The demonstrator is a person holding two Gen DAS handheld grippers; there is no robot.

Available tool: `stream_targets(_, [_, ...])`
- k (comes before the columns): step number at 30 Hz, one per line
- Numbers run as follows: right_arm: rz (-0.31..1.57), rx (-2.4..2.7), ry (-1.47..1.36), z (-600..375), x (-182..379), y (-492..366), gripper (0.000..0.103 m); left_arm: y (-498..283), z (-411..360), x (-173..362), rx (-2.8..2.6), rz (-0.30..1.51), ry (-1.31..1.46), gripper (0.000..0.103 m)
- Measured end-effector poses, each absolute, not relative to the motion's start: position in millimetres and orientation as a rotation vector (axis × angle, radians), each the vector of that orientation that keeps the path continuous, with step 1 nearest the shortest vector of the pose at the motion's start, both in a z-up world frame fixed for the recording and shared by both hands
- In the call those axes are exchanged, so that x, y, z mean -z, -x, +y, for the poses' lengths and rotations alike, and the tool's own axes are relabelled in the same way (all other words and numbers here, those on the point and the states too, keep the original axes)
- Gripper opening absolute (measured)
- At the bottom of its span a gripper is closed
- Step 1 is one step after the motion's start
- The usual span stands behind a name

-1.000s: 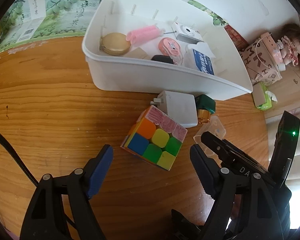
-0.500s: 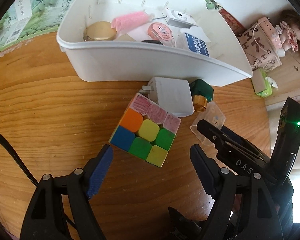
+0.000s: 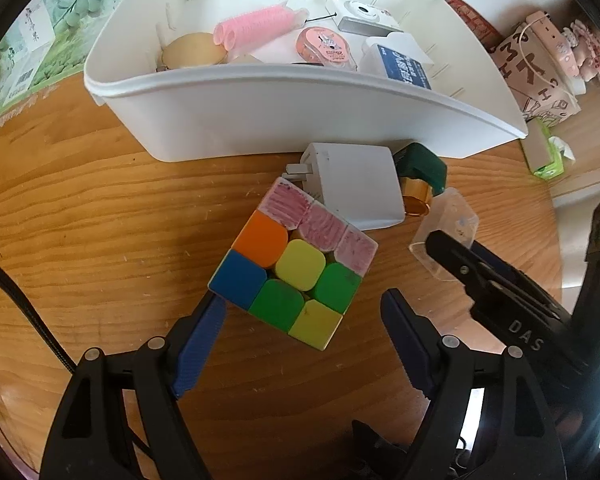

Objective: Organize rigid objects
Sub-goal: 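Lower the left tool over the Rubik's cube while the right tool lowers over the clear box, then close the left gripper on the Rubik's cube while the right gripper closes on the clear box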

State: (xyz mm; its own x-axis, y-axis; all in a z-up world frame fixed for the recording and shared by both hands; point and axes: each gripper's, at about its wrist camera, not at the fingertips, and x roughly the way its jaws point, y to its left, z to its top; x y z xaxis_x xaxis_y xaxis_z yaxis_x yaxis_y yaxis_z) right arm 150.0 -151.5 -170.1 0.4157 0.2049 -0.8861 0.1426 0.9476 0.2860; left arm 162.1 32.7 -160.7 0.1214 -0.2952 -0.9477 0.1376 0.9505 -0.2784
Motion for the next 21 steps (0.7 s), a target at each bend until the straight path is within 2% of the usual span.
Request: stream_targets(21, [1.145,-0.039,-0.306,-154.1,164.9,-148.5,0.062,-182.1,18.4,170.2,0.278,1.367,0.009,0.082])
